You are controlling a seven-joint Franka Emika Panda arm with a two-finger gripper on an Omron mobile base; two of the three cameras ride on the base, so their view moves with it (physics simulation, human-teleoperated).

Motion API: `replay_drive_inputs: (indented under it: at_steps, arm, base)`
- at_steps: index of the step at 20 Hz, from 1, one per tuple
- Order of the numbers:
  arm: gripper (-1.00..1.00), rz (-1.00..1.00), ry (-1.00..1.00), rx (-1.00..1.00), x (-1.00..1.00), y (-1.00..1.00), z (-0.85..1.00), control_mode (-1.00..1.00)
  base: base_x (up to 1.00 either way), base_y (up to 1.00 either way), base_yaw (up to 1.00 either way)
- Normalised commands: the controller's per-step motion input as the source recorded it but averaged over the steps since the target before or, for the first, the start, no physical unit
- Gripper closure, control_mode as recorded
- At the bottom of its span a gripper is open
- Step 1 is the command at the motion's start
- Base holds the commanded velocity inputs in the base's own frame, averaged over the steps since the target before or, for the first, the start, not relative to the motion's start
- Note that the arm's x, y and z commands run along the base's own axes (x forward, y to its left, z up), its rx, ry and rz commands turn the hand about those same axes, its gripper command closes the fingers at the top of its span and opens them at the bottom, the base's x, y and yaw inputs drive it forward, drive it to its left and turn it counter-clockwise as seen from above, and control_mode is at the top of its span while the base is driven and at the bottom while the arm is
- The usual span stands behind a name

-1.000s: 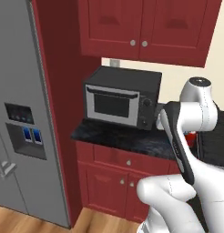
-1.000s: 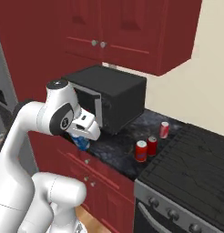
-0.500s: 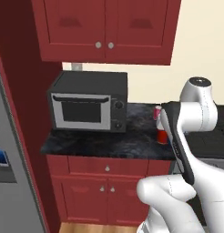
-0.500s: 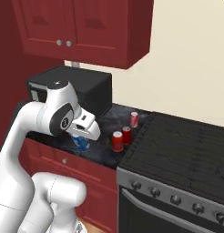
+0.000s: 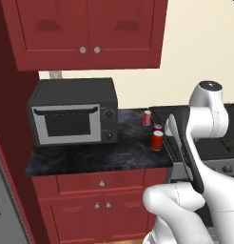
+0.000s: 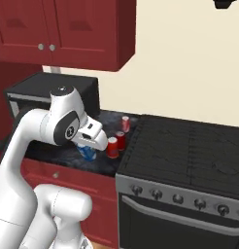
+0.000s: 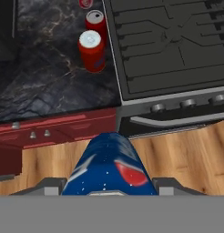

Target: Four empty soda cans are scattered around the kitchen. Gather all the cans and cluster them next to the stove for recycling.

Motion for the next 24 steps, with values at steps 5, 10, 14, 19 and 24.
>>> replay_drive_inputs:
  at_steps: [5,10,14,19,24]
  arm:
    - [1.00,0.00,0.00,0.00,0.00,0.00,0.00,1.00]
    - [1.00,0.00,0.00,0.00,0.00,0.00,0.00,1.00]
    - [1.00,0.00,0.00,0.00,0.00,0.00,0.00,1.00]
    - [1.00,0.00,0.00,0.00,0.00,0.00,0.00,1.00]
    - [1.00,-0.10,0.00,-0.02,0.00,0.11,0.00,-1.00]
  base:
    - [0.18,0.38,-0.30]
    - [0.24,0.31,-0.29]
    - [0.09,0.21,-0.26]
    - [0.01,0.19,-0.25]
    - [0.00,0.13,-0.15]
